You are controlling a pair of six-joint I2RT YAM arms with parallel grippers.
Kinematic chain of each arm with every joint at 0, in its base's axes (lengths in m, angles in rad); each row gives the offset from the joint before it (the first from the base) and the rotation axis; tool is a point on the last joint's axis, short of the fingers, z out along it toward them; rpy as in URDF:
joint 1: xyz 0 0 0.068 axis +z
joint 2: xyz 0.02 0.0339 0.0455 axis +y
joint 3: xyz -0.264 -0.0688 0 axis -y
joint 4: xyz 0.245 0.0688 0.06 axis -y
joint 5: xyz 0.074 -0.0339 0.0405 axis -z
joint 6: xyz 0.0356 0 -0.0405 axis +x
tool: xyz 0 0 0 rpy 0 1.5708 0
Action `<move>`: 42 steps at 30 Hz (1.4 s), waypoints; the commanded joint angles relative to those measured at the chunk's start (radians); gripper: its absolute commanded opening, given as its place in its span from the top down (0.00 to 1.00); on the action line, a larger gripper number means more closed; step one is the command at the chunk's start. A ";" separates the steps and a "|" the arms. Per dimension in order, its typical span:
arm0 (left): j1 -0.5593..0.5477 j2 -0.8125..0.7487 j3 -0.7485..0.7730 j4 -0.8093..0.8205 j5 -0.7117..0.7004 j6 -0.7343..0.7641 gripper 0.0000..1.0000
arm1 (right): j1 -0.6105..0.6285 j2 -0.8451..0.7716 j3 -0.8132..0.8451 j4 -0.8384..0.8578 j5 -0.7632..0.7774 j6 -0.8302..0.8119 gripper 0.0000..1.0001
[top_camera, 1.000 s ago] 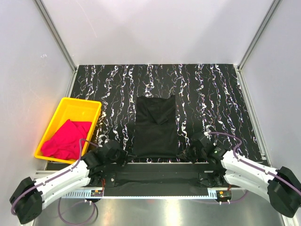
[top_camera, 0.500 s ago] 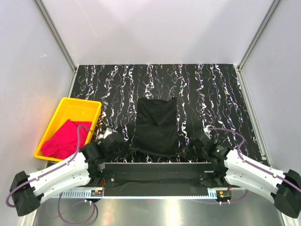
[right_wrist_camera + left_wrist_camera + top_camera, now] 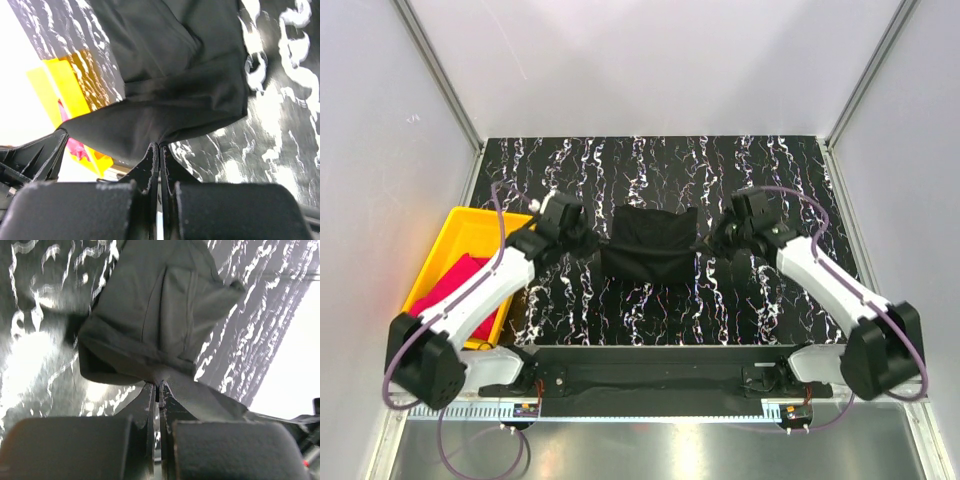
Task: Fold and stack the t-shirts
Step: Fold the tshirt
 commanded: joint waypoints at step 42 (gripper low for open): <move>0.296 0.926 0.812 0.258 0.602 0.356 0.95 | -0.336 0.705 0.650 0.000 -0.358 -0.182 0.97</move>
